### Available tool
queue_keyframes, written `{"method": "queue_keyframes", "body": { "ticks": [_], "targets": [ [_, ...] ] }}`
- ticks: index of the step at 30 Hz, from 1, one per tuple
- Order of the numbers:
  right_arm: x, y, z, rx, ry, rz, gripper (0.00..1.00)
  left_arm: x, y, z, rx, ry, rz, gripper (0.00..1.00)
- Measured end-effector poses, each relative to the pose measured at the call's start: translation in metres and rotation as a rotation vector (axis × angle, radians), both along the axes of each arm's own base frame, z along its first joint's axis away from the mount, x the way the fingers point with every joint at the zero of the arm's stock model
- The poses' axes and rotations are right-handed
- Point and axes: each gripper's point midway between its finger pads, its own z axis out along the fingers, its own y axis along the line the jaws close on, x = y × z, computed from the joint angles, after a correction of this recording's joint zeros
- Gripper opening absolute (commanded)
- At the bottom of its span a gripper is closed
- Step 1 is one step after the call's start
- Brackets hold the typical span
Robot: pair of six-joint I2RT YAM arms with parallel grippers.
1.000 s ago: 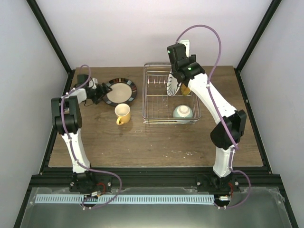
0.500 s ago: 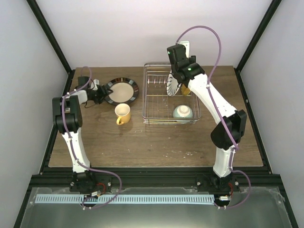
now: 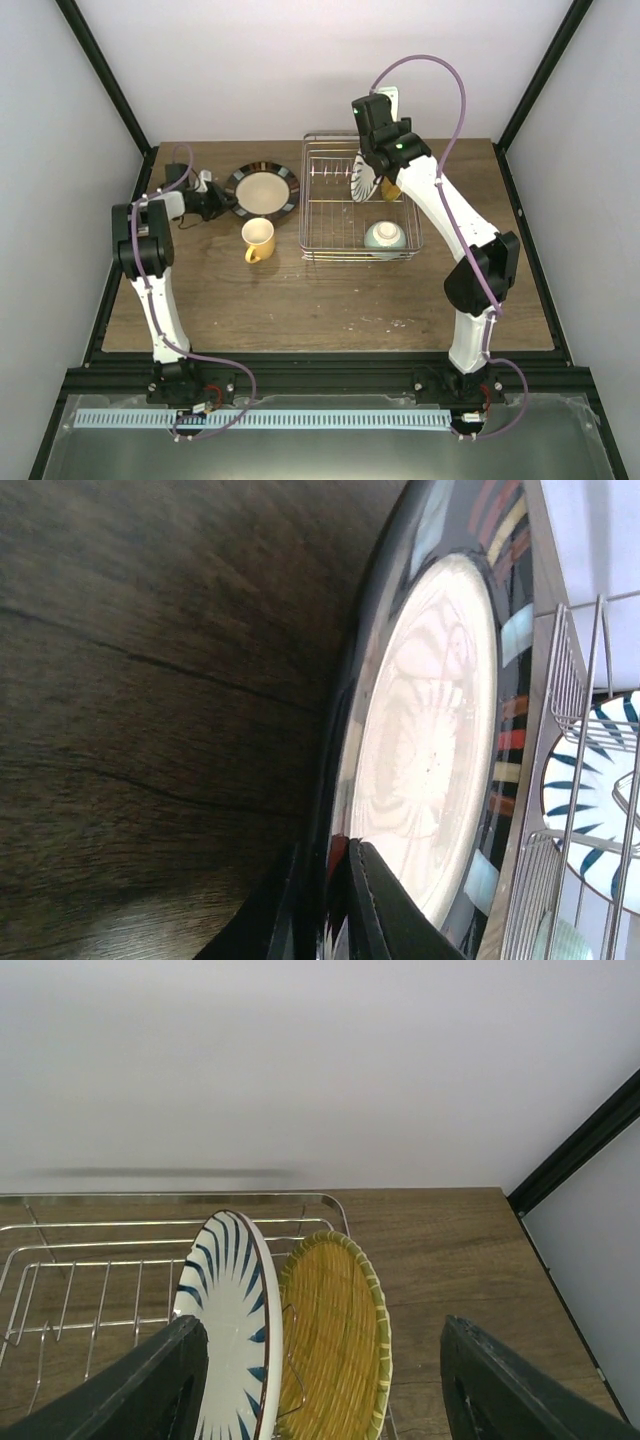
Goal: Load the mixed dishes into the dish rack
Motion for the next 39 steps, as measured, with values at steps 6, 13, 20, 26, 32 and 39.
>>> {"method": "queue_keyframes", "body": {
  "ticks": [6, 13, 20, 26, 32, 39],
  "targets": [
    [0.001, 0.010, -0.009, 0.036, 0.009, 0.054, 0.65, -0.006, -0.003, -0.007, -0.040, 0.015, 0.016, 0.00],
    [0.000, 0.039, -0.017, 0.135, 0.007, 0.204, 0.66, -0.009, -0.001, -0.002, -0.110, -0.002, 0.052, 0.00],
    [-0.001, 0.084, -0.023, 0.278, 0.028, 0.412, 0.67, -0.003, 0.022, 0.012, -0.167, -0.031, 0.121, 0.00],
    [0.000, 0.124, -0.035, 0.409, 0.064, 0.575, 0.67, 0.005, 0.049, 0.029, -0.167, -0.067, 0.204, 0.00],
    [0.004, 0.158, -0.081, 0.496, 0.186, 0.679, 0.71, 0.012, 0.048, 0.058, -0.207, -0.128, 0.211, 0.00],
    [0.011, 0.181, -0.118, 0.548, 0.278, 0.736, 0.80, 0.011, 0.040, 0.103, -0.233, -0.219, 0.162, 0.00]
  ]
}}
